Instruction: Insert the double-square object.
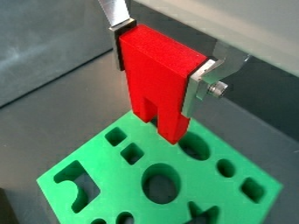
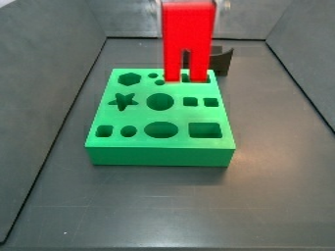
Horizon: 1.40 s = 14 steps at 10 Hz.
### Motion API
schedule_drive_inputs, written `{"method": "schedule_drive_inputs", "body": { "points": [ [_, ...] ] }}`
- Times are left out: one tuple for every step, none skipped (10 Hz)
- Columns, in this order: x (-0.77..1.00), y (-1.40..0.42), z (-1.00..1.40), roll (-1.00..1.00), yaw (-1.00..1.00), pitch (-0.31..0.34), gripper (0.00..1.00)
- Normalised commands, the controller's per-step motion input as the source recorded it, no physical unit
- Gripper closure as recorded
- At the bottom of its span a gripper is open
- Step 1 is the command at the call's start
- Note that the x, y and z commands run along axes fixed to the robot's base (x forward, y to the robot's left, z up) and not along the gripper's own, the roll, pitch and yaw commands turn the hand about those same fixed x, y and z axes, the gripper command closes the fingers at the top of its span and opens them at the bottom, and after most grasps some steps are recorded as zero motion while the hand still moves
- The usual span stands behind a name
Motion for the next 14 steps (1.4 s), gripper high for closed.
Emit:
{"method": "schedule_drive_inputs", "body": {
  "points": [
    [0.11, 0.08, -0.59, 0.10, 0.00, 0.000, 1.00],
    [0.00, 0.11, -0.46, 0.09, 0.00, -0.004, 1.00],
    [0.00, 0.14, -0.42, 0.08, 0.01, -0.014, 1.00],
    [0.00, 0.14, -0.40, 0.07, 0.00, -0.004, 1.00],
    [0.00, 0.14, -0.38, 0.07, 0.00, 0.000, 1.00],
    [0.04, 0.14, -0.37, 0.08, 0.00, 0.000, 1.00],
    [0.06, 0.15, -0.35, 0.07, 0.00, 0.000, 1.00],
    [0.09, 0.15, -0.33, 0.06, 0.00, 0.000, 1.00],
    [0.13, 0.15, -0.32, 0.07, 0.00, 0.000, 1.00],
    [0.19, 0.10, -0.31, 0.05, 0.00, 0.000, 1.00],
    [0.29, 0.08, -0.34, 0.03, 0.00, 0.000, 1.00],
    [0.34, 0.03, -0.28, 0.00, 0.00, 0.000, 1.00],
    [0.39, 0.01, -0.03, -0.12, 0.00, 0.029, 1.00],
    [0.39, 0.00, -0.01, -0.14, 0.00, 0.000, 1.00]
  ]
}}
